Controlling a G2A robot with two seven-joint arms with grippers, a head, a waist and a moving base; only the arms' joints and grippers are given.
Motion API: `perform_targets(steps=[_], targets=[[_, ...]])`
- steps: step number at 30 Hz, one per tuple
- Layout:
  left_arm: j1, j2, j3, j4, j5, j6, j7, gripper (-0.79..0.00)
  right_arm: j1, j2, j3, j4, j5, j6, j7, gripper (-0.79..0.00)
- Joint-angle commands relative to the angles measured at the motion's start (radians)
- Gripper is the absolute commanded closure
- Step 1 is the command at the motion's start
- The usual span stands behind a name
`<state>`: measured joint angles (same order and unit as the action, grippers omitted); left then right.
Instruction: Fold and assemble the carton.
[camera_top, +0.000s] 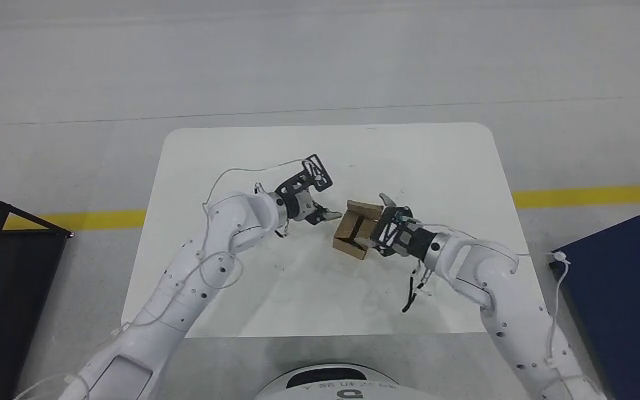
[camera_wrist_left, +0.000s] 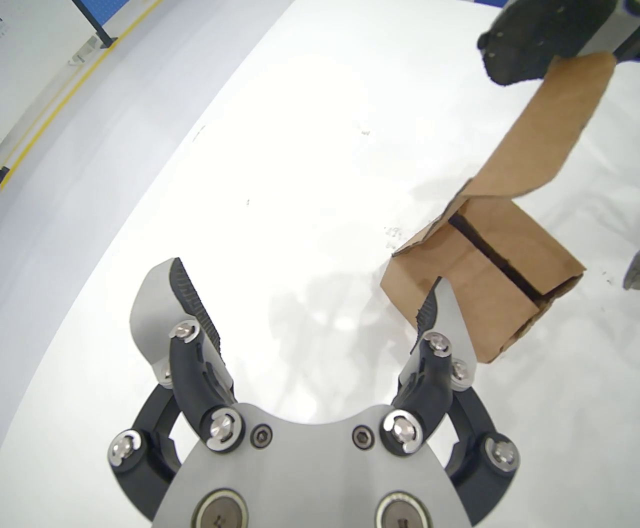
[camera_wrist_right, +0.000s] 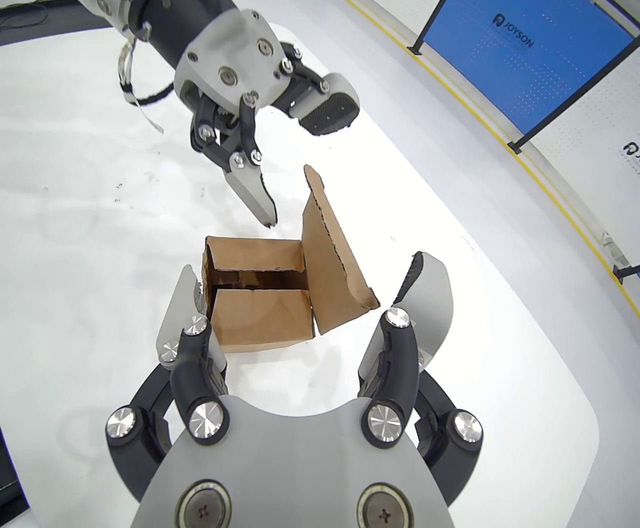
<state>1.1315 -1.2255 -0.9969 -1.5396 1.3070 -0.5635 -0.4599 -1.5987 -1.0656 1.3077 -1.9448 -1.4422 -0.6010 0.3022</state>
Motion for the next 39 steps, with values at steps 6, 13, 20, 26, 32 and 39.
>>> perform_targets(steps=[6,13,20,26,32,39], targets=[[0.092,0.036,-0.069,-0.078,0.048,-0.132,-0.053,-0.785,0.023,0.006,-0.051,-0.042,-0.146,-0.07,0.022,-0.65],[0.11,0.042,-0.06,-0.088,0.059,-0.145,-0.074,-0.785,0.039,0.013,-0.14,-0.07,-0.357,-0.153,0.038,-0.523],[0.114,0.046,-0.06,-0.097,0.061,-0.14,-0.075,-0.785,0.076,0.013,-0.195,-0.056,-0.381,-0.235,0.063,-0.591],[0.12,0.054,-0.067,-0.102,0.025,-0.209,-0.067,-0.785,0.114,0.009,-0.218,-0.023,-0.34,-0.291,0.118,-0.628],[0.112,0.072,-0.093,-0.083,-0.067,-0.376,-0.119,-0.785,0.152,0.001,-0.244,0.003,-0.286,-0.305,0.18,-0.619],[0.131,0.092,-0.186,-0.122,-0.139,-0.339,-0.084,-0.785,0.16,0.001,-0.247,-0.006,-0.248,-0.301,0.197,-0.597]])
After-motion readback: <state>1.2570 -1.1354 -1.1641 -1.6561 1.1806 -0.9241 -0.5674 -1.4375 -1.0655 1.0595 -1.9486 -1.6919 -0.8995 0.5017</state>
